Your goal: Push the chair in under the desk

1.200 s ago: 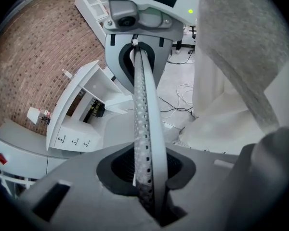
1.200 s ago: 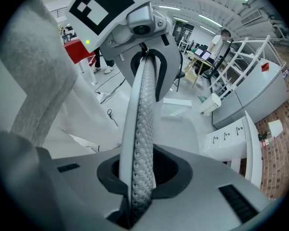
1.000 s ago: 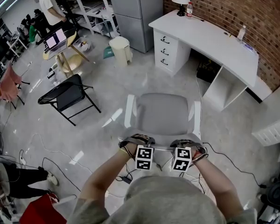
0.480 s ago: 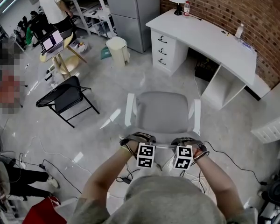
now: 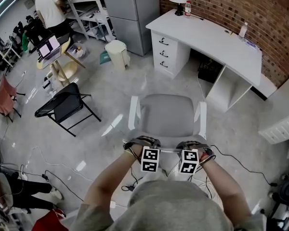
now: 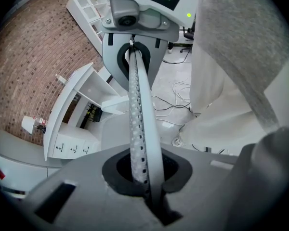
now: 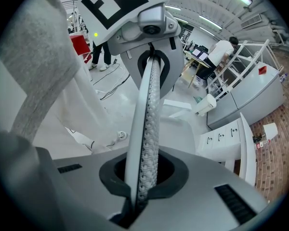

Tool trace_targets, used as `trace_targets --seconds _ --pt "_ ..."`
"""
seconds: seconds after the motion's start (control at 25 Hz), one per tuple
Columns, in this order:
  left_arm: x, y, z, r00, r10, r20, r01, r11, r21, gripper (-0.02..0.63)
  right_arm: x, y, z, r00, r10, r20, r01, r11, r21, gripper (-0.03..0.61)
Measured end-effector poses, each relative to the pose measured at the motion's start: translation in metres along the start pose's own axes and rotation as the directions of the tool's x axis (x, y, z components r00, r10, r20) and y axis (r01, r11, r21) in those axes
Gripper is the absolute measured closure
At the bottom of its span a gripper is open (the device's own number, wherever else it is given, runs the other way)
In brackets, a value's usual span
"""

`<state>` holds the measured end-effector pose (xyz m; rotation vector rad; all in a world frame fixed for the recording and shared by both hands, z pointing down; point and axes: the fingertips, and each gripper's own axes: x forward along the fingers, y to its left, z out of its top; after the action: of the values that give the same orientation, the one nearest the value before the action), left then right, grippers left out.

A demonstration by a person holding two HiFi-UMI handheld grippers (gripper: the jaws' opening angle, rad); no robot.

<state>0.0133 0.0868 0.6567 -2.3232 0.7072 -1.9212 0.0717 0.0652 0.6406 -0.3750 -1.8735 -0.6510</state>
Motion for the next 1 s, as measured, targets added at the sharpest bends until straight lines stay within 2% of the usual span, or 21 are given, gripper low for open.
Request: trace_targets --seconds 1.0 --pt "0.001 0.038 -0.041 0.999 -0.025 0.025 0.023 0.996 0.086 0.595 0.018 -0.041 0.025 0.999 -0.039 -0.032 0.042 0.996 0.083 0.569"
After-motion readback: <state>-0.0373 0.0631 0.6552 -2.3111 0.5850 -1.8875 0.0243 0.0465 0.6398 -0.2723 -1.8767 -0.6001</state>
